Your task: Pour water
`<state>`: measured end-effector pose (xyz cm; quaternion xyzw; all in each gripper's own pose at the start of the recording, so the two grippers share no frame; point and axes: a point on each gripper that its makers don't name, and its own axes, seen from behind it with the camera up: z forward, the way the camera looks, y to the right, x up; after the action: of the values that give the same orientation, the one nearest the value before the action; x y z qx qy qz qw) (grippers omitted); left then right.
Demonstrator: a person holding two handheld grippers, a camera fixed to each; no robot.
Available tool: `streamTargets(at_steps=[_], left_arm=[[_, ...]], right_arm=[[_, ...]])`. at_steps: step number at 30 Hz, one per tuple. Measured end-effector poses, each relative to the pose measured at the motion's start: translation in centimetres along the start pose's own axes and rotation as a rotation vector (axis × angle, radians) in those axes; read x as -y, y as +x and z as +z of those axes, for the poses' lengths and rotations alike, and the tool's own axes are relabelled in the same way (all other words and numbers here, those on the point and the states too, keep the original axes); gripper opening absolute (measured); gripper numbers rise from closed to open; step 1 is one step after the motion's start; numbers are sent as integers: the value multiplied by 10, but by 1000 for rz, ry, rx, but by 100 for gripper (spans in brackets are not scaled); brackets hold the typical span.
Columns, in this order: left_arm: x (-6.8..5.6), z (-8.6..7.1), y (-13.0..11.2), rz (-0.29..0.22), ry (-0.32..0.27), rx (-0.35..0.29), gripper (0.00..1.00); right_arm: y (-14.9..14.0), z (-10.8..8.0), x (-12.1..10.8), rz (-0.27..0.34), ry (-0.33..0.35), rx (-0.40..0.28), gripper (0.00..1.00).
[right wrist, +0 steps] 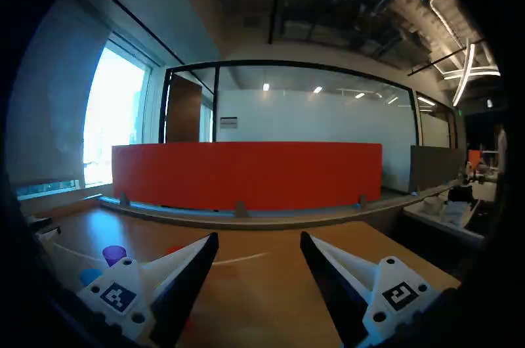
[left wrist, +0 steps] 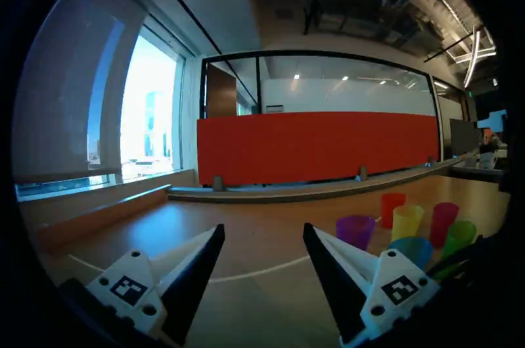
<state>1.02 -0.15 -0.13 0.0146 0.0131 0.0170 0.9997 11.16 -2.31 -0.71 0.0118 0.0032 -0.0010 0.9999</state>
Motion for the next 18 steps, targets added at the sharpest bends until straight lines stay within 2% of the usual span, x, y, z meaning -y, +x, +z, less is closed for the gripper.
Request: streamTargets(at_steps=[6, 18], left_arm=[[2, 1, -5, -34, -7, 14, 88], [3, 2, -8, -35, -12, 24, 88]], right_arm=[[1, 1, 0, -4, -3, 0, 96], [2, 1, -3, 11, -4, -2, 96]])
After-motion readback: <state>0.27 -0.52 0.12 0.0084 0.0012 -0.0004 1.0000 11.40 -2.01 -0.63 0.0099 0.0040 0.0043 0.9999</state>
